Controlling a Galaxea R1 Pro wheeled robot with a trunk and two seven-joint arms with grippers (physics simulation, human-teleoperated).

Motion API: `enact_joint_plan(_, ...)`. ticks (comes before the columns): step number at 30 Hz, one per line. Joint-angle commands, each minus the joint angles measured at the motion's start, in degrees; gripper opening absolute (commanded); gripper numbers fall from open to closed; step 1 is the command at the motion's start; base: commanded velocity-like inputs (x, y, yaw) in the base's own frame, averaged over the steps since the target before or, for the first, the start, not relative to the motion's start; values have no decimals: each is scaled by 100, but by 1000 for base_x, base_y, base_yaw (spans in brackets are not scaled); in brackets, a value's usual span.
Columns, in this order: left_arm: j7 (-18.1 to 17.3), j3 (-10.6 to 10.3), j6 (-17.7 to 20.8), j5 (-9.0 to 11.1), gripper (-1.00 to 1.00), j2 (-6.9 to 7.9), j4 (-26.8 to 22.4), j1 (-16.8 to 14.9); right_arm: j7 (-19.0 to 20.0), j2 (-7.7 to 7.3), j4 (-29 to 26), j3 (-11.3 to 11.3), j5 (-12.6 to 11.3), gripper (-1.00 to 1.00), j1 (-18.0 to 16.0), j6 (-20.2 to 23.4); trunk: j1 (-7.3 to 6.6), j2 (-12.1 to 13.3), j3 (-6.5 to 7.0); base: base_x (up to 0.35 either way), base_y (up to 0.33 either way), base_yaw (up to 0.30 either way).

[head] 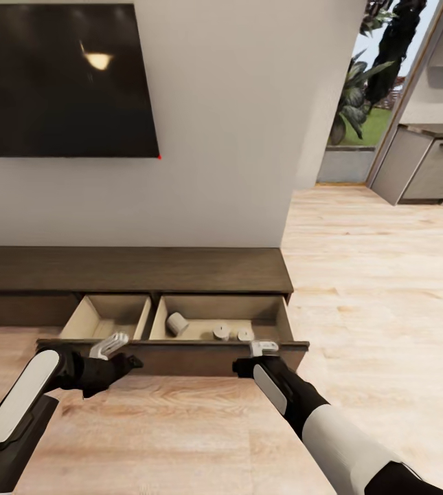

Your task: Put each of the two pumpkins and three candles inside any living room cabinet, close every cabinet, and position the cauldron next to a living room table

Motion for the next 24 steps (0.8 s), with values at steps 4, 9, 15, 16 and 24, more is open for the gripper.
enact_joint_plan(4, 59, -6, 12, 50, 100, -1, -5, -5, -56, -4, -9, 31, -60, 100, -5, 11, -4, -3, -5, -320, 0, 0)
enact_joint_plan(9, 59, -6, 12, 50, 100, -4, -5, -5, -56, -3, -9, 31, -60, 100, -5, 11, -4, -3, -5, -277, 0, 0)
enact_joint_plan(15, 60, -6, 12, 50, 100, -2, -5, -5, -56, -3, -9, 31, -60, 100, -5, 11, 62, -123, -59, -262, 0, 0)
enact_joint_plan(16, 60, -6, 12, 50, 100, -1, -5, -5, -56, -3, -9, 31, -60, 100, -5, 11, 84, -164, -77, -260, 0, 0)
enact_joint_plan(24, 60, -6, 12, 50, 100, -2, -5, -5, -56, -3, -9, 31, -60, 100, -5, 11, 260, -484, -220, -252, 0, 0)
